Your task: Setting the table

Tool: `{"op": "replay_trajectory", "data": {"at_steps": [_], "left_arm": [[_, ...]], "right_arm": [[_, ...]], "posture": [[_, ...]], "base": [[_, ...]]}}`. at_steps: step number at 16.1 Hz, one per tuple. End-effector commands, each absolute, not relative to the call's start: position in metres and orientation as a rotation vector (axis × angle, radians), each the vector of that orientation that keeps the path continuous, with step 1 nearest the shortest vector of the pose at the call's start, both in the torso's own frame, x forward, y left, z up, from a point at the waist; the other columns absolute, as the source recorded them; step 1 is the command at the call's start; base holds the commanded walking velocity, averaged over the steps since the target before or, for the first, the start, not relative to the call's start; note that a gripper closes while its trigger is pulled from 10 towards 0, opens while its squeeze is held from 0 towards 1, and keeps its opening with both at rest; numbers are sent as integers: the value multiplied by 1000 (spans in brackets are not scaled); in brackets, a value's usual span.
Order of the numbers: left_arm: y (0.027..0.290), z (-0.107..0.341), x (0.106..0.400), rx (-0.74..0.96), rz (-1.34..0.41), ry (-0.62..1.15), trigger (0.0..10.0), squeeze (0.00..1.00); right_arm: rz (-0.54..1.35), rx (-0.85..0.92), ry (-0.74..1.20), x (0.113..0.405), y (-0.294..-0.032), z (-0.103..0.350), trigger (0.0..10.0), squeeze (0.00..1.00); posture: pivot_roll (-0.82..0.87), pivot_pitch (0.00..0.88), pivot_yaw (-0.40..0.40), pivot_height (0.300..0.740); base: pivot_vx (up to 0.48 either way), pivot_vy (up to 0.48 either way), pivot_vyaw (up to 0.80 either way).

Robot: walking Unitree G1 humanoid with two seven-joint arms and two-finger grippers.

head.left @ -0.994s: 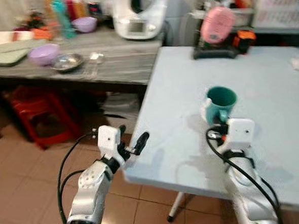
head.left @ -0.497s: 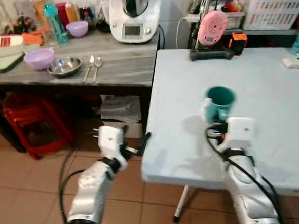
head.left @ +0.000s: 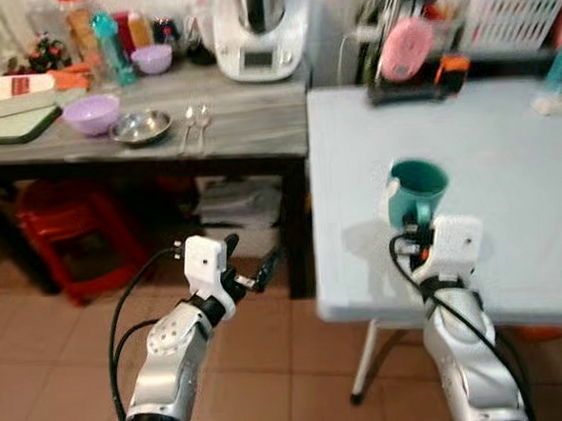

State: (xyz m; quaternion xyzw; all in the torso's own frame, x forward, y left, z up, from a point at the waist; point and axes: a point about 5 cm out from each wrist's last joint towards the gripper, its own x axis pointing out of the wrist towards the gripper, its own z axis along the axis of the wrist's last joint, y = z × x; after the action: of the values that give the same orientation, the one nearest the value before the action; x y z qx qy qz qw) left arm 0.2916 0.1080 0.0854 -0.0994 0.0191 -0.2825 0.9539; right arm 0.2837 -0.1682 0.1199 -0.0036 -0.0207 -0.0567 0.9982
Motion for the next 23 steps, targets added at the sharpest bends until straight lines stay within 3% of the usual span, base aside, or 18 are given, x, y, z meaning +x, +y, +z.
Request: {"op": "replay_trajectory", "data": {"at_steps": [1, 9, 18, 23], "left_arm": [[106, 86, 292, -189, -592, 41, 10000, 0], [105, 85, 293, -185, -584, 38, 10000, 0], [116, 85, 299, -164, -485, 24, 10000, 0], [135, 87, 307, -108, -327, -3, 10000, 0]], "right_arm": [[-120, -2, -42, 283, -170, 121, 10000, 0], [-127, -2, -39, 283, -172, 120, 10000, 0], [-128, -10, -44, 281, -175, 120, 10000, 0], [-127, -26, -54, 275, -183, 122, 10000, 0]], "posture": [[-82, 0, 44, 740], [-83, 0, 47, 740], [-85, 0, 47, 740], [-89, 0, 44, 740]], "base": [[0, 450, 0], [0, 463, -514], [0, 480, 0], [0, 451, 0]]}}
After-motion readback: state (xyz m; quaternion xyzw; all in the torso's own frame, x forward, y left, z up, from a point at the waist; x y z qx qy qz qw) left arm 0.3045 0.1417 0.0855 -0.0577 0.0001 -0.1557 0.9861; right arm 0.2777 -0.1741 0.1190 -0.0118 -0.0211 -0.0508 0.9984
